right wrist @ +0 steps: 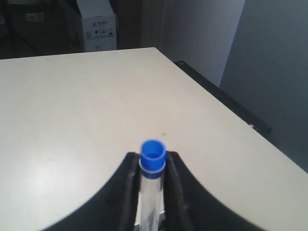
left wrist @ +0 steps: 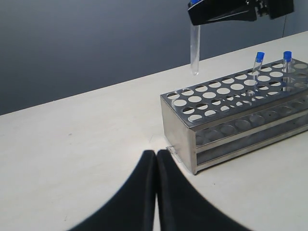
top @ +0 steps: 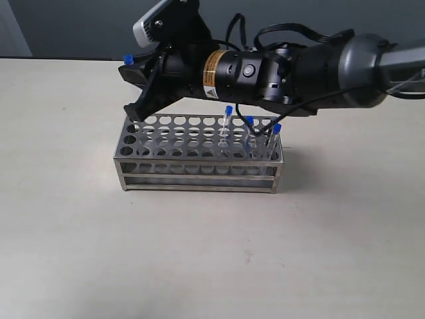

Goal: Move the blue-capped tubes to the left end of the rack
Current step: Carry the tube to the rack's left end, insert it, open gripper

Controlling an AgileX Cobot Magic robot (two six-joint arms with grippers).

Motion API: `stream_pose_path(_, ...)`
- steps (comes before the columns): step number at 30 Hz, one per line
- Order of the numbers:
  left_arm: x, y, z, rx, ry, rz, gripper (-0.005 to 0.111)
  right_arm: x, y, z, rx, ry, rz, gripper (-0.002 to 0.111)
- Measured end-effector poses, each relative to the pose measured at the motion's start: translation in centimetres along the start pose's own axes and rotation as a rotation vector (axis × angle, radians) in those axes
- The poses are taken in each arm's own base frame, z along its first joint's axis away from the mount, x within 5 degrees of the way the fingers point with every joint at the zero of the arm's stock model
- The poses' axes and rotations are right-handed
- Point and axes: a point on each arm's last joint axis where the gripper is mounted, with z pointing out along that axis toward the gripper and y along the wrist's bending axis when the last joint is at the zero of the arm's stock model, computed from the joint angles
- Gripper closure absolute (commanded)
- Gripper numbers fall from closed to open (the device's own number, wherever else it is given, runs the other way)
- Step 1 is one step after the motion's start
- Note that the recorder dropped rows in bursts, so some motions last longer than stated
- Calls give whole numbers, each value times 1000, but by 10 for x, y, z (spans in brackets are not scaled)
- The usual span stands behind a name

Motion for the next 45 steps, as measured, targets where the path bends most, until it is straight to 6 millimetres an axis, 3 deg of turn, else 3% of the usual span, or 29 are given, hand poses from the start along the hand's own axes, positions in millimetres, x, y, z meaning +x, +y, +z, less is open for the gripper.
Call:
stream_pose_path(15,0,1,0,-6,0,25,106,17,-7,41,-67,41,-34,109)
stream_pose_path(30,0,1,0,-15,1,60,106,39,-21,50,-33,99,-28,109)
stream_pose_path(45,0,3,0,-35,2,145,106,42,-22,52,-15,99,15,109)
